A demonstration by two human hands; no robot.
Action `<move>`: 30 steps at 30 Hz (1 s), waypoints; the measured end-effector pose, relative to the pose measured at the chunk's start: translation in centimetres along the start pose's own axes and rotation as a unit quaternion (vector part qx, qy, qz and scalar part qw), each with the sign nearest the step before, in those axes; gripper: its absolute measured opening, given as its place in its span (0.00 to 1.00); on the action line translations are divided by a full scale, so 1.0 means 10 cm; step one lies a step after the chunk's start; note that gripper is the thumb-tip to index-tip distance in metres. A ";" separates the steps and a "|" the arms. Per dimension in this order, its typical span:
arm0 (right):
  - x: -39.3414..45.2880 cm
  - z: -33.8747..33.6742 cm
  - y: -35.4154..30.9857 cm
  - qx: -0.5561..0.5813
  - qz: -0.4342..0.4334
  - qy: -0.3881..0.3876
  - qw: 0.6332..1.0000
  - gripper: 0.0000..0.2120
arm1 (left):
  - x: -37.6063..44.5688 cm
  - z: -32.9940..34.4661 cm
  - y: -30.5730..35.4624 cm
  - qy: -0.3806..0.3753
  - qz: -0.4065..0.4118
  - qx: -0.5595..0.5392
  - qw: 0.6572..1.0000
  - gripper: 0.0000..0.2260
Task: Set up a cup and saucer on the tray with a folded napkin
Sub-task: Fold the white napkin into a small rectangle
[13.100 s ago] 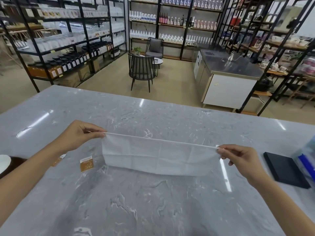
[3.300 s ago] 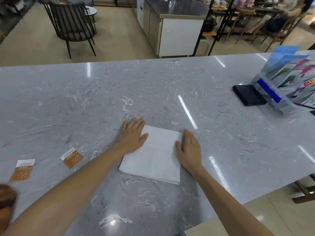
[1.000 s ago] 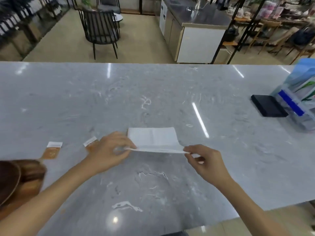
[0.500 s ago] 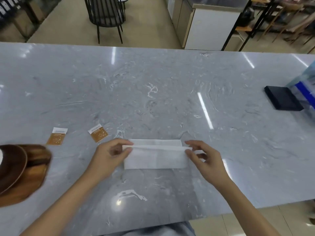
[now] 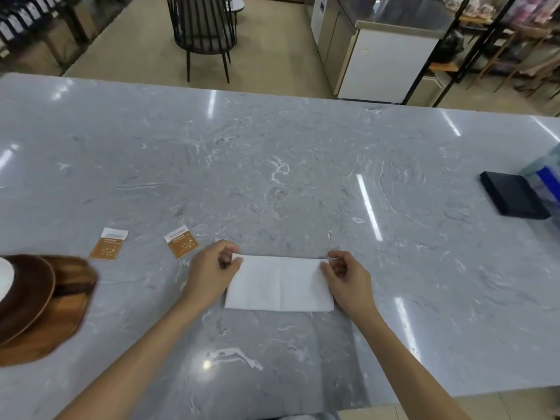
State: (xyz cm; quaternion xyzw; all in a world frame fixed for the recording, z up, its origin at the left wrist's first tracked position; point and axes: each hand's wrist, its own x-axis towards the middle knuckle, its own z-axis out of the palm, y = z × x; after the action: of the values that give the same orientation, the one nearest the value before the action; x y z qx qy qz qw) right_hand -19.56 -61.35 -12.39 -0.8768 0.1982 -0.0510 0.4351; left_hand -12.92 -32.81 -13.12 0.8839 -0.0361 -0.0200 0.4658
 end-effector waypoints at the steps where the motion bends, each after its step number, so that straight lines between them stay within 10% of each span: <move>1: -0.03 0.00 -0.01 -0.003 0.000 0.002 1.000 0.14 | -0.01 0.01 0.00 0.005 0.017 0.024 1.000 0.07; 8: -0.22 0.25 -0.16 -0.200 -0.170 0.034 0.964 0.23 | -0.12 0.26 0.15 0.017 0.245 0.189 0.951 0.17; 14: -0.25 0.51 0.00 -0.312 -0.198 -0.056 0.928 0.31 | -0.25 0.53 0.09 -0.116 0.199 0.371 0.900 0.30; 30: 0.06 0.39 0.08 -0.337 -0.257 -0.131 0.896 0.31 | -0.29 0.28 -0.05 -0.160 0.182 0.378 0.894 0.29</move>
State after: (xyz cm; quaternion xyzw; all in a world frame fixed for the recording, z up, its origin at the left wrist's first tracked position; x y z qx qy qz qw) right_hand -18.22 -59.17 -15.49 -0.9900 -0.0877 0.0239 0.1075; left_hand -15.94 -34.65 -15.13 0.9562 -0.2749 -0.0609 0.0803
